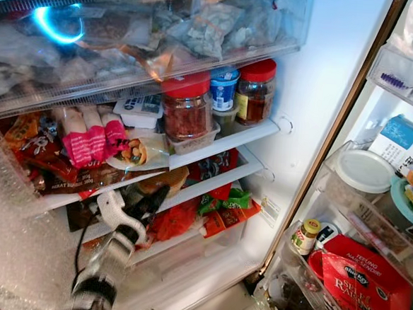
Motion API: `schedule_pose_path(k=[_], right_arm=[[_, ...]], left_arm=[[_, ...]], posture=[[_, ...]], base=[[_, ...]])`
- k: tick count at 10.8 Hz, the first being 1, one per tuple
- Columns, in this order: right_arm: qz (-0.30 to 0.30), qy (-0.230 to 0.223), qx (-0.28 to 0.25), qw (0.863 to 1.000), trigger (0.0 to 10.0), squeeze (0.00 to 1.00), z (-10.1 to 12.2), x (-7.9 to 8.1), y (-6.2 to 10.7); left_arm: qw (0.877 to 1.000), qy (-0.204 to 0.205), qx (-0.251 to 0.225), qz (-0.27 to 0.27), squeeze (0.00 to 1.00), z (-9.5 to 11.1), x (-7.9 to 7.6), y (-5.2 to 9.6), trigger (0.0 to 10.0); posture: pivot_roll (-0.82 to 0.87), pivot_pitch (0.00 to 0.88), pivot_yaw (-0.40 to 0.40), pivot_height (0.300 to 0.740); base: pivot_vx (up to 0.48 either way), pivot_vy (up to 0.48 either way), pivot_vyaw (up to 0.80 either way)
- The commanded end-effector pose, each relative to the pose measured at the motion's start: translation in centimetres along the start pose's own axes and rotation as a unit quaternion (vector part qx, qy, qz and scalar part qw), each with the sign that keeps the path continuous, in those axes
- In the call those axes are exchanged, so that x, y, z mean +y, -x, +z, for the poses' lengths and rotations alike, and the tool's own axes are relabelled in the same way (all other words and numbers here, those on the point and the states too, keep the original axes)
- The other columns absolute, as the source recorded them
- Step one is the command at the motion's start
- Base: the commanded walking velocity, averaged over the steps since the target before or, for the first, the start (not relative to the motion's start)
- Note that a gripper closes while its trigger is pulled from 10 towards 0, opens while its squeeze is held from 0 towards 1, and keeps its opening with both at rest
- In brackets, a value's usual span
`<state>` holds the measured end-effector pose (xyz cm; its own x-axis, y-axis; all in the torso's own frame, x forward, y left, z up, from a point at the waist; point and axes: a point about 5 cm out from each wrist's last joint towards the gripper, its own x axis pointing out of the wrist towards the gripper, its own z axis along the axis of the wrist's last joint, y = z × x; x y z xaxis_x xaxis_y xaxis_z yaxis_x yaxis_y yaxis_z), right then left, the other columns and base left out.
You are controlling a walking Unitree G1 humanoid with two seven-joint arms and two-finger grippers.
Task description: Restocking fridge
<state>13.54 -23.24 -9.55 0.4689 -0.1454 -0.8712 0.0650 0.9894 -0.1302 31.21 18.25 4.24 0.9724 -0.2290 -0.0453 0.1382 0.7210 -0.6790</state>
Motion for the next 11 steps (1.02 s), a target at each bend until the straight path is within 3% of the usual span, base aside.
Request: schedule_pose_path(k=[1, 3, 4, 5, 6, 8, 11], right_arm=[[-0.001, -0.001, -0.004, 1.0, 10.0, 0.0, 0.3, -0.1, 0.0], [0.0, -0.002, -0.005, 1.0, 10.0, 0.0, 0.2, -0.1, 0.0], [0.0, -0.002, -0.004, 1.0, 10.0, 0.0, 0.1, -0.1, 0.0], [0.0, -0.003, -0.003, 1.0, 10.0, 0.0, 0.1, 0.0, 0.0], [0.001, -0.003, -0.002, 1.0, 10.0, 0.0, 0.0, 0.0, 0.0], [0.003, -0.001, -0.002, 1.0, 10.0, 0.0, 0.0, 0.1, 0.0], [0.005, 0.0, 0.0, 1.0, 10.0, 0.0, -0.3, 0.2, 0.1]], left_arm=[[0.999, -0.029, -0.002, -0.013, 0.0, 0.5, 0.1, 0.3, 10.0], [0.993, -0.112, 0.01, -0.025, 0.0, 0.3, 0.0, 1.8, 10.0], [0.978, -0.208, 0.023, -0.016, 0.0, 0.1, 0.3, 2.7, 10.0], [0.963, -0.27, 0.021, 0.002, 0.0, 0.1, 0.5, 3.3, 10.0], [0.952, -0.306, 0.005, 0.032, 0.0, 0.0, 0.9, 3.8, 10.0], [0.94, -0.339, 0.037, 0.026, 0.0, -1.6, 0.7, 4.1, 10.0], [0.92, -0.377, 0.076, 0.078, 0.0, -2.9, 1.8, 4.9, 10.0]], posture=[[-0.15, 0.0, 0.016, 0.647], [-0.14, 0.0, 0.019, 0.647], [-0.14, 0.0, 0.022, 0.647], [-0.13, 0.0, 0.024, 0.647], [-0.13, 0.0, 0.024, 0.647], [-0.13, 0.0, 0.023, 0.647], [-0.14, 0.0, 0.03, 0.647]], base=[[0.0, 0.0, 0.0], [0.0, 0.0, 0.0], [0.0, 0.0, 0.0], [0.0, 0.0, 0.0], [0.0, 0.0, 0.0], [0.0, 0.0, 0.0], [0.0, 0.0, 0.0]])
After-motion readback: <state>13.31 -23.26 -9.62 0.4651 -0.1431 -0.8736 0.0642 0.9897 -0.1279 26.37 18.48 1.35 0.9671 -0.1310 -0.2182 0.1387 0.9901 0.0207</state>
